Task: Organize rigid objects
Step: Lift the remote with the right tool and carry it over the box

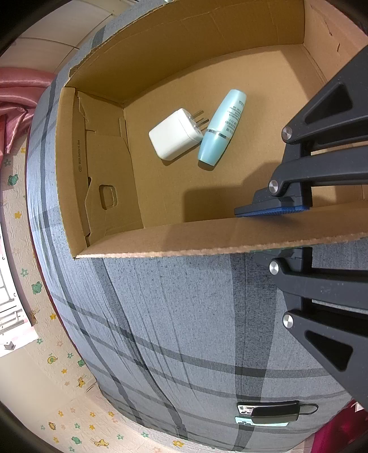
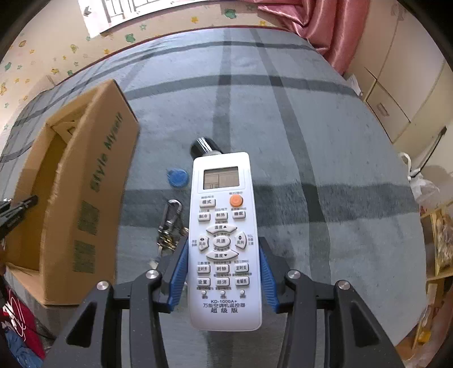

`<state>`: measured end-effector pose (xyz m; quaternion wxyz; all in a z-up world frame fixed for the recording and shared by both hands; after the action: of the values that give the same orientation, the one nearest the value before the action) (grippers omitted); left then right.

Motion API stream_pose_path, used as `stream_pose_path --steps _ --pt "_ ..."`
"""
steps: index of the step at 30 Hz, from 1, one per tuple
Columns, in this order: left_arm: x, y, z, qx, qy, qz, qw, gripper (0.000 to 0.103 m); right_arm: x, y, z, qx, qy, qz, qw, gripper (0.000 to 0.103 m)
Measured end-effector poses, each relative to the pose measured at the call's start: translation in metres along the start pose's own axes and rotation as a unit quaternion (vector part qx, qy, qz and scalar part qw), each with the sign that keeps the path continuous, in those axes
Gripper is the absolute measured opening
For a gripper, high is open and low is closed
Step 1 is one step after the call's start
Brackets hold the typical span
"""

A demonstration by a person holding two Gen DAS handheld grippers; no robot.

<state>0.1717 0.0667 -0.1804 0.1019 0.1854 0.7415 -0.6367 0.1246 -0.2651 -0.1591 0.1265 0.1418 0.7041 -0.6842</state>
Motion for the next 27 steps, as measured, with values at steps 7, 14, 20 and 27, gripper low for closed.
stream_pose_path --steps 7,14,20,27 --pt "0.000 0.000 0.000 0.001 0.000 0.000 1.0000 0.015 -0.017 -0.019 -0.019 -0.005 -0.014 0.020 1.000 0.049" --pt "-0.001 0.000 0.000 0.002 -0.001 0.000 1.0000 0.015 -0.036 -0.034 -0.043 -0.015 -0.031 0.036 0.999 0.049" --pt "-0.001 -0.002 0.000 0.003 -0.001 0.000 1.0000 0.015 -0.048 -0.044 -0.065 -0.024 -0.045 0.045 0.998 0.049" --pt "-0.001 -0.001 -0.001 0.007 -0.002 0.001 1.0000 0.015 -0.059 -0.047 -0.094 -0.039 -0.064 0.051 0.996 0.049"
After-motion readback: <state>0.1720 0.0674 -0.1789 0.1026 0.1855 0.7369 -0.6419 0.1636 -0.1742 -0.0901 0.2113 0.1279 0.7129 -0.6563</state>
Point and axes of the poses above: each gripper's, at about its wrist camera, not at the fingertips, and y roughly the way its jaws point, z to its right, x to its underside, the point moved 1 cm from there along y, roughly the way its jaws point, and after that the axes turned 2 degrees about -z, right-handed, at the moved point
